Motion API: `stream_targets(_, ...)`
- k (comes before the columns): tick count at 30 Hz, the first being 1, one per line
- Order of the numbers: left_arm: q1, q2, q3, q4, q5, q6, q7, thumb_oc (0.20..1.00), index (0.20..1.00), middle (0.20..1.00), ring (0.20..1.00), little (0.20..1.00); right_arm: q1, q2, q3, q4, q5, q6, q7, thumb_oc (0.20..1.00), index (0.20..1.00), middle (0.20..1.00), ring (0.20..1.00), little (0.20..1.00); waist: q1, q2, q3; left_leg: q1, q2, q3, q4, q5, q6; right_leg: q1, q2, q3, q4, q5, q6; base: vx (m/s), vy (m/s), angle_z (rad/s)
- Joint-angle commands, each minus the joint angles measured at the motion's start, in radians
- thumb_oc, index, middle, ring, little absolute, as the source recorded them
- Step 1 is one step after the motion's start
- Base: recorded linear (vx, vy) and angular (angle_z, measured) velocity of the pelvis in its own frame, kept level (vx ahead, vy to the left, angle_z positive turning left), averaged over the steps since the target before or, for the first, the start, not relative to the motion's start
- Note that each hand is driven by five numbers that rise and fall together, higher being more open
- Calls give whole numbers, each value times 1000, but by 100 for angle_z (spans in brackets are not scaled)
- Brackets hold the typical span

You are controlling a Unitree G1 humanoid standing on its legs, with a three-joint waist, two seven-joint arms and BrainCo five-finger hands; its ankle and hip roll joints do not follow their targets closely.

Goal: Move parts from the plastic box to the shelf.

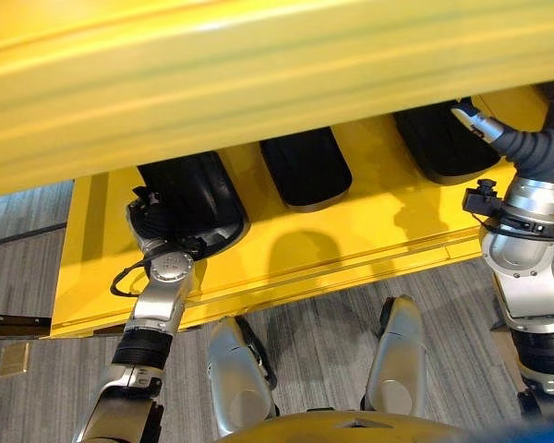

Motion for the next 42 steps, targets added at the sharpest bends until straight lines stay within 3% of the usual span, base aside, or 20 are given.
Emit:
stream_targets(1, -74, 119, 54, 41, 58, 24, 68, 200, 200, 200, 200, 200, -47, -48, -32, -59, -34, -72, 3, 1000, 1000, 1000, 1000, 1000, 6, 11, -13, 11, -46, -45, -63, 15, 17, 42, 41, 3, 53, -73, -28, -3, 45, -9)
stream_targets(6, -105, 227, 85, 152, 80, 50, 49, 200, 200, 200, 200, 200, -76, -101, -30, -41, 8, -60, 3, 1000, 1000, 1000, 1000, 1000, -3, 19, -12, 11, -42, -30, -65, 16, 16, 34, 42, 5, 45, -70, -27, -1, 44, -9)
stream_targets(8, -104, 298, 82, 211, 162, 53, -3, 200, 200, 200, 200, 200, -83, -131, -27, -32, 28, -59, 16, 1000, 1000, 1000, 1000, 1000, -10, 24, -7, 12, -39, -19, -62, 13, 20, 30, 43, 5, 39, -67, -28, 9, 43, -6)
stream_targets(10, -97, 316, 80, 213, 193, 58, -17, 200, 200, 200, 200, 200, -83, -135, -30, -32, 32, -60, 25, 1000, 1000, 1000, 1000, 1000, -10, 25, -6, 14, -37, -16, -62, 13, 22, 29, 42, 4, 32, -62, -27, 2, 20, -7)
stream_targets(21, 30, 455, 102, 236, 276, -35, -146, 200, 200, 200, 200, 200, -42, -223, -76, -29, 50, -60, 86, 1000, 1000, 1000, 1000, 1000, -10, 47, 11, 69, -53, 48, -177, 50, 32, 48, 14, -28, -87, 21, -1, -20, 99, -6)
stream_targets(25, 40, 474, 89, 235, 294, -44, -202, 200, 200, 200, 200, 200, -47, -253, -79, -24, 53, -54, 104, 1000, 1000, 1000, 1000, 1000, -12, 54, 18, 67, -61, 57, -185, 52, 33, 48, 0, -29, -99, 38, 5, -25, 134, -2)
stream_targets(41, 39, 438, 75, 316, 255, -74, -213, 200, 200, 200, 200, 200, -61, -289, -84, -16, 77, -46, 138, 1000, 1000, 1000, 1000, 1000, -21, 55, 30, 38, -73, 46, -137, 36, 33, 46, -1, -11, -92, 46, 1, 2, 63, 0)
stream_targets(42, 40, 432, 79, 309, 228, -72, -203, 1000, 1000, 1000, 1000, 1000, -60, -289, -88, -17, 85, -44, 136, 1000, 1000, 1000, 1000, 1000, -22, 53, 31, 38, -72, 44, -135, 35, 34, 47, 3, -11, -89, 42, 0, 6, -20, -4)
